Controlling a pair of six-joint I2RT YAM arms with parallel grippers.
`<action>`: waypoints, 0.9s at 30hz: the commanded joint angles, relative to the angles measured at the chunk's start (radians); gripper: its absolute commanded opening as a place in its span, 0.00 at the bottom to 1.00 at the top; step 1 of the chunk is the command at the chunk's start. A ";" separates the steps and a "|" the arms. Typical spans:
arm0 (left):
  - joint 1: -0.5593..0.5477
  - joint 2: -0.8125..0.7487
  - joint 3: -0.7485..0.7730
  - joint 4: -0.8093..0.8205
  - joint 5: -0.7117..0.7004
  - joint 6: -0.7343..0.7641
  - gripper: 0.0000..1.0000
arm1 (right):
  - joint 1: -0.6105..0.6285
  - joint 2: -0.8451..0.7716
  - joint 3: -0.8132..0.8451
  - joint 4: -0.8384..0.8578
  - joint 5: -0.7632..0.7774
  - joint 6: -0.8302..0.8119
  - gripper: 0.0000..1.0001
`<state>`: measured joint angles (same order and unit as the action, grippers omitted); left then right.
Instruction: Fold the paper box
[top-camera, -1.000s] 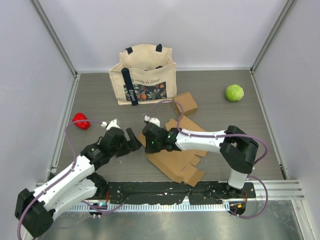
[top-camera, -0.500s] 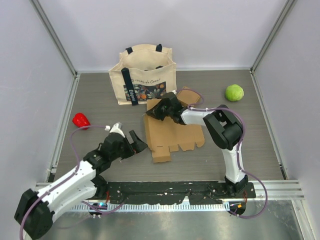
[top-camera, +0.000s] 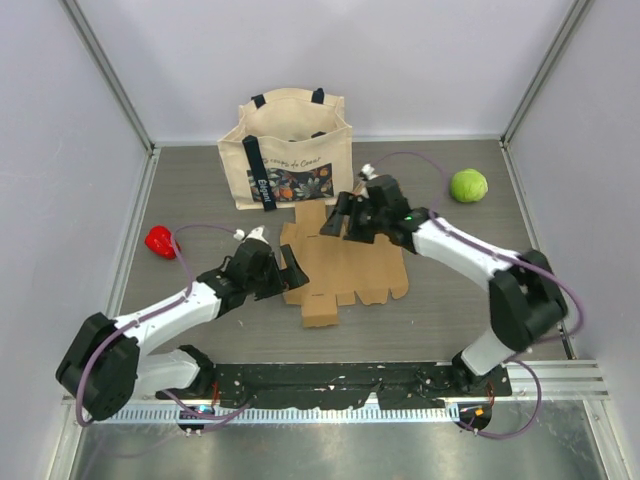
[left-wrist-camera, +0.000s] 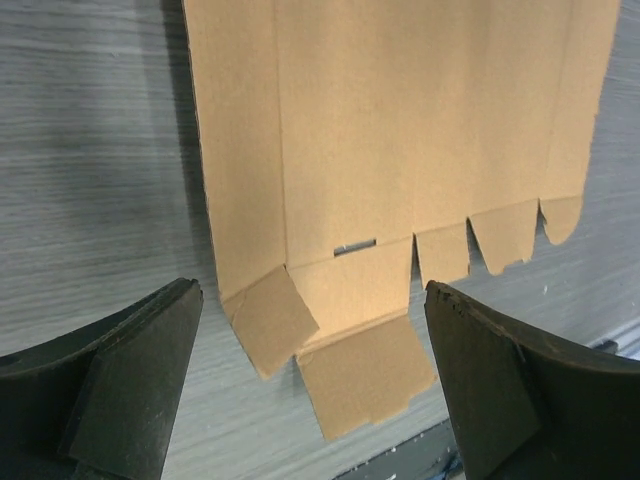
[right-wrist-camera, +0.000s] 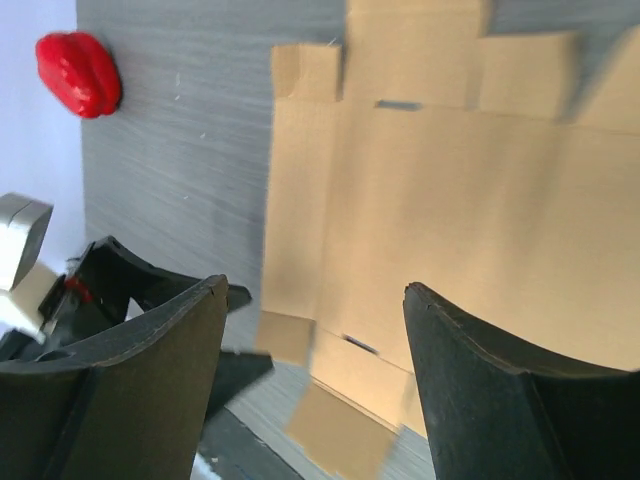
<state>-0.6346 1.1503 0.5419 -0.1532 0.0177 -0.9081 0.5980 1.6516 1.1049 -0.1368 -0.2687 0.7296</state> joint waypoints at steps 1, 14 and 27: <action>0.004 0.099 0.069 0.027 -0.041 0.008 0.97 | -0.140 -0.182 -0.068 -0.265 0.138 -0.300 0.77; 0.026 0.229 0.061 0.173 -0.028 -0.002 0.35 | -0.411 -0.113 -0.304 -0.060 -0.239 -0.294 0.77; 0.036 0.111 0.288 -0.466 0.332 0.415 0.00 | -0.314 -0.360 -0.324 -0.268 0.083 -0.371 0.75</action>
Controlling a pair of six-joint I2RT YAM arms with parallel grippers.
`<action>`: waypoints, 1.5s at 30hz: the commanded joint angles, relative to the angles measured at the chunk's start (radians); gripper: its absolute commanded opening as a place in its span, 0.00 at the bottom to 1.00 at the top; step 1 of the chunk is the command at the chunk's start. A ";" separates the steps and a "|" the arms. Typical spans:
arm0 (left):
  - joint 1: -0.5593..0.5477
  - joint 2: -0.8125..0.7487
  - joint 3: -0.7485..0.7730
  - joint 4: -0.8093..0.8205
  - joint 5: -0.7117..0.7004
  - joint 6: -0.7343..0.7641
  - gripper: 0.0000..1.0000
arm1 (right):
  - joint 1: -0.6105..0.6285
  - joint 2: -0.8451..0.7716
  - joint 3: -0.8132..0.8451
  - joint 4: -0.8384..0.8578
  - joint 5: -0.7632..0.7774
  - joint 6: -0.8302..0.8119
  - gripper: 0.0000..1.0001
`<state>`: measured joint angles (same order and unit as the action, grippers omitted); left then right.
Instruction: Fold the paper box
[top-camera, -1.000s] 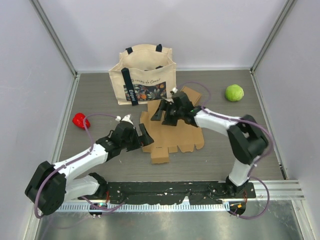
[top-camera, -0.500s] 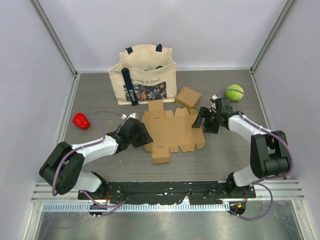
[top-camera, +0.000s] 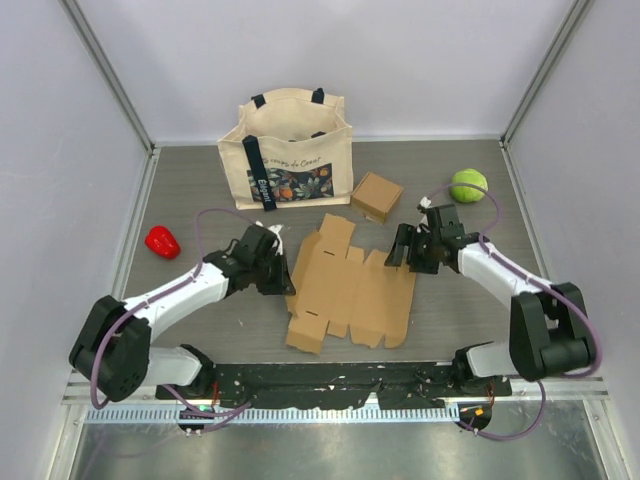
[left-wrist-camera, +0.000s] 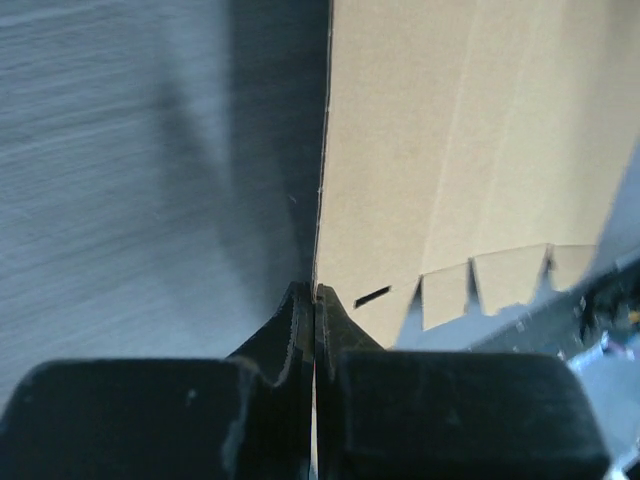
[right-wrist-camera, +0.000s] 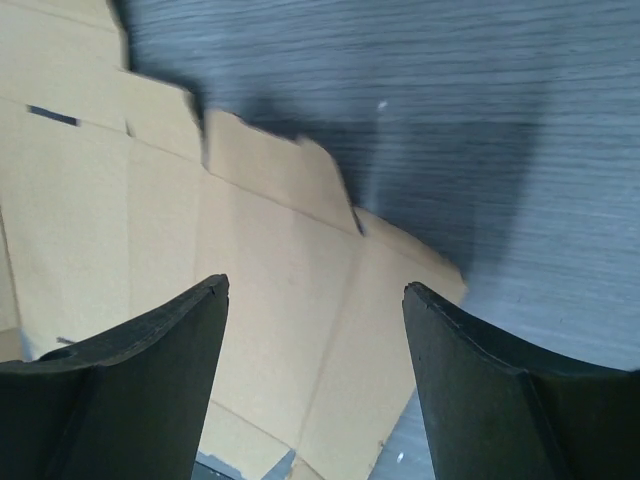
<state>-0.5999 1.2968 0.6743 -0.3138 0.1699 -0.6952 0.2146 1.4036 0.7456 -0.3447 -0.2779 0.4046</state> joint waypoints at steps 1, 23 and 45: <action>0.002 -0.057 0.175 -0.341 0.212 0.233 0.00 | 0.086 -0.153 0.041 -0.051 0.082 -0.053 0.76; 0.092 0.118 0.461 -0.260 -0.026 0.500 0.62 | 0.206 0.204 0.353 0.285 -0.429 -0.694 0.78; 0.127 -0.659 -0.245 -0.035 0.143 -0.299 0.81 | 0.557 0.802 0.991 -0.455 -0.363 -1.147 0.70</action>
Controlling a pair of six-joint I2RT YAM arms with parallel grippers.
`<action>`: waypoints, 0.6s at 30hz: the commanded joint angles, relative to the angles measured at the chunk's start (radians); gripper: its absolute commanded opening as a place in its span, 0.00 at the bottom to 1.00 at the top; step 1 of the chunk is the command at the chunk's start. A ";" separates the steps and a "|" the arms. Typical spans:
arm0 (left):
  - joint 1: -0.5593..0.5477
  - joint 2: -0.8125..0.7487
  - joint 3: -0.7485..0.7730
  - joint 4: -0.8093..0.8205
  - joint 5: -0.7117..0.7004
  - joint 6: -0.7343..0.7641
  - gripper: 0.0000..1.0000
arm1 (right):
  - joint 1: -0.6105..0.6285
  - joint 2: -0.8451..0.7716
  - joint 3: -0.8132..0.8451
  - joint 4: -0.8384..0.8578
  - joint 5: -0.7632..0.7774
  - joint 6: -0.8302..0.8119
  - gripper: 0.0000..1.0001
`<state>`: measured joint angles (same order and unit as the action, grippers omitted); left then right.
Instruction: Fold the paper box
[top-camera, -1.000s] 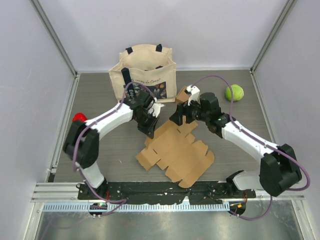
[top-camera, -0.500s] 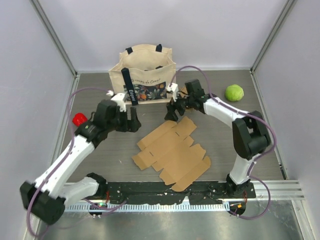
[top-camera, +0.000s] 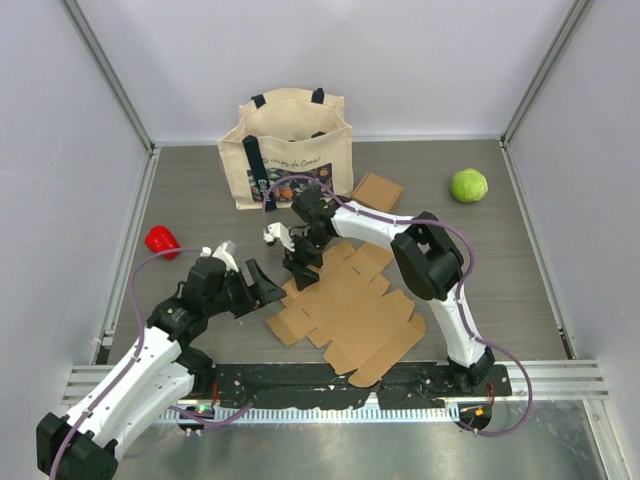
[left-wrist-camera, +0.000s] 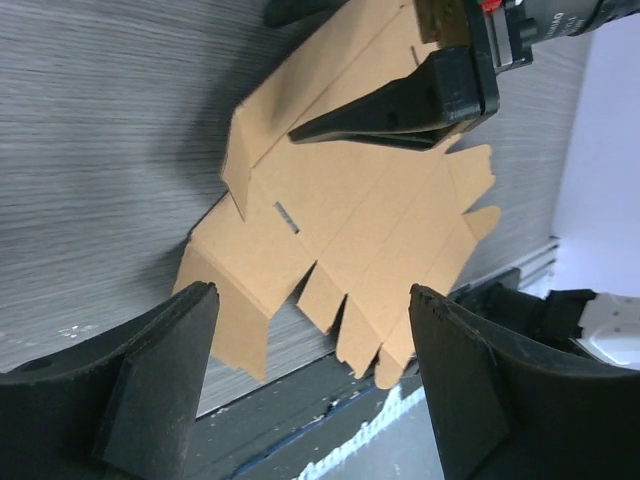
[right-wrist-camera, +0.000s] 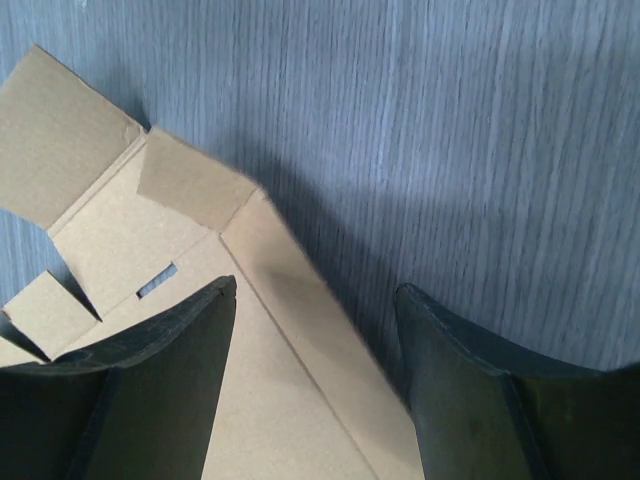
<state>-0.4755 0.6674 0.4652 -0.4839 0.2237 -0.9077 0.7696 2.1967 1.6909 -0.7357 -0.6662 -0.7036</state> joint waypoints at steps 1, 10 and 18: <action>0.002 -0.031 -0.054 0.149 0.095 -0.097 0.81 | 0.005 0.012 0.047 -0.062 0.025 -0.037 0.69; 0.003 0.014 -0.030 0.028 0.031 -0.039 0.79 | 0.007 -0.020 -0.011 0.041 0.096 -0.022 0.60; 0.003 0.037 0.019 -0.078 -0.095 -0.060 0.75 | 0.004 -0.090 -0.080 0.177 0.168 0.062 0.21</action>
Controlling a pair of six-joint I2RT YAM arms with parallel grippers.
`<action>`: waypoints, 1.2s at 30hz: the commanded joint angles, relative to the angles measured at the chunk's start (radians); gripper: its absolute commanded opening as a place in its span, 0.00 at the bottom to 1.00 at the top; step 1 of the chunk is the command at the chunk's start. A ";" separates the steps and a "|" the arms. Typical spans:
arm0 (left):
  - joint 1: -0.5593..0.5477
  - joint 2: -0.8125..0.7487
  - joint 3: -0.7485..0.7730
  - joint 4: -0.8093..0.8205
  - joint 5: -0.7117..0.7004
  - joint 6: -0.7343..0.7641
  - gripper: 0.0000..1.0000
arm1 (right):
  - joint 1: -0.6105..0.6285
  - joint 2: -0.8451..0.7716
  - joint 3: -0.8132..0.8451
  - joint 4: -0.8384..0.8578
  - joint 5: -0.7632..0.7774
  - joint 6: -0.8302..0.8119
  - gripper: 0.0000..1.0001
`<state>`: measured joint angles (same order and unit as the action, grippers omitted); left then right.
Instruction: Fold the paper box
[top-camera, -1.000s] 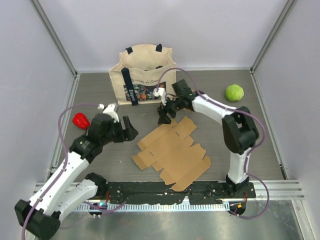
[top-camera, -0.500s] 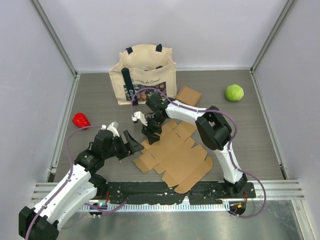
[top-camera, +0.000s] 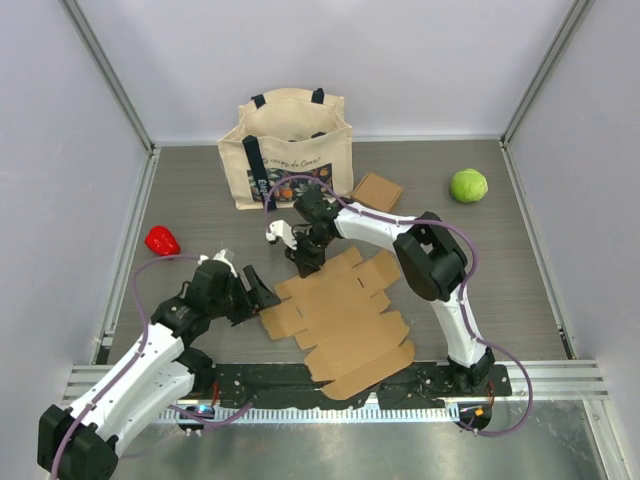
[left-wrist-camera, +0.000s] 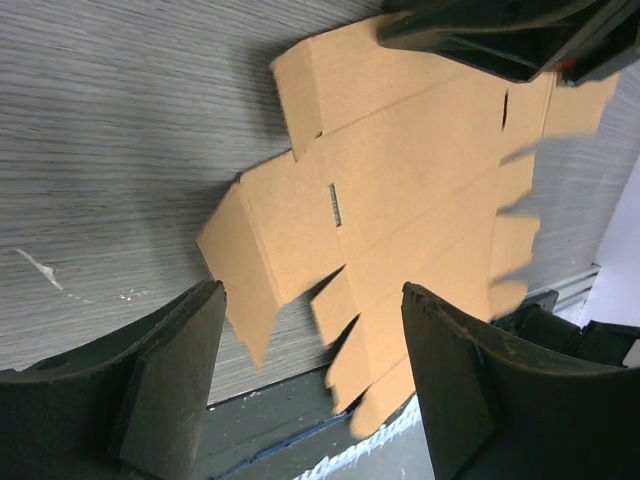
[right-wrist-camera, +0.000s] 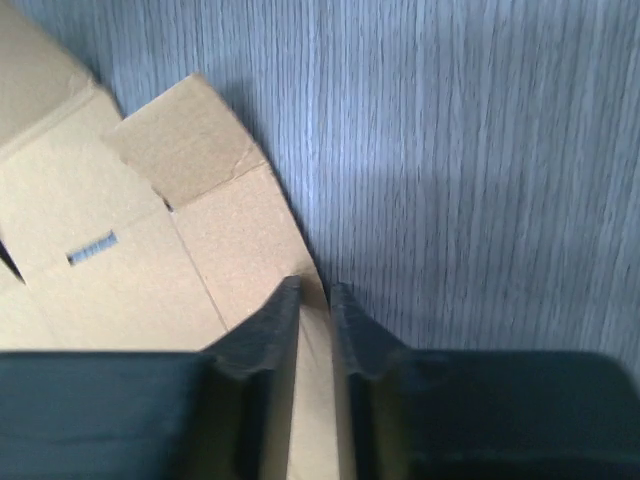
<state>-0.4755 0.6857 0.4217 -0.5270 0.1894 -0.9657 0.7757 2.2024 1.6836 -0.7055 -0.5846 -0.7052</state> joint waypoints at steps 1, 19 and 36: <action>0.003 0.026 0.063 -0.022 -0.058 -0.004 0.75 | -0.004 -0.118 -0.085 0.170 0.097 0.081 0.12; 0.025 0.463 0.285 0.513 0.019 0.270 0.74 | -0.140 -0.365 -0.317 0.338 0.094 0.130 0.01; 0.020 0.831 0.393 0.682 0.087 0.524 0.54 | -0.193 -0.305 -0.206 0.189 -0.061 0.105 0.01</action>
<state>-0.4561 1.4666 0.7734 0.0692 0.2295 -0.4774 0.5858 1.8992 1.4479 -0.5106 -0.5861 -0.5854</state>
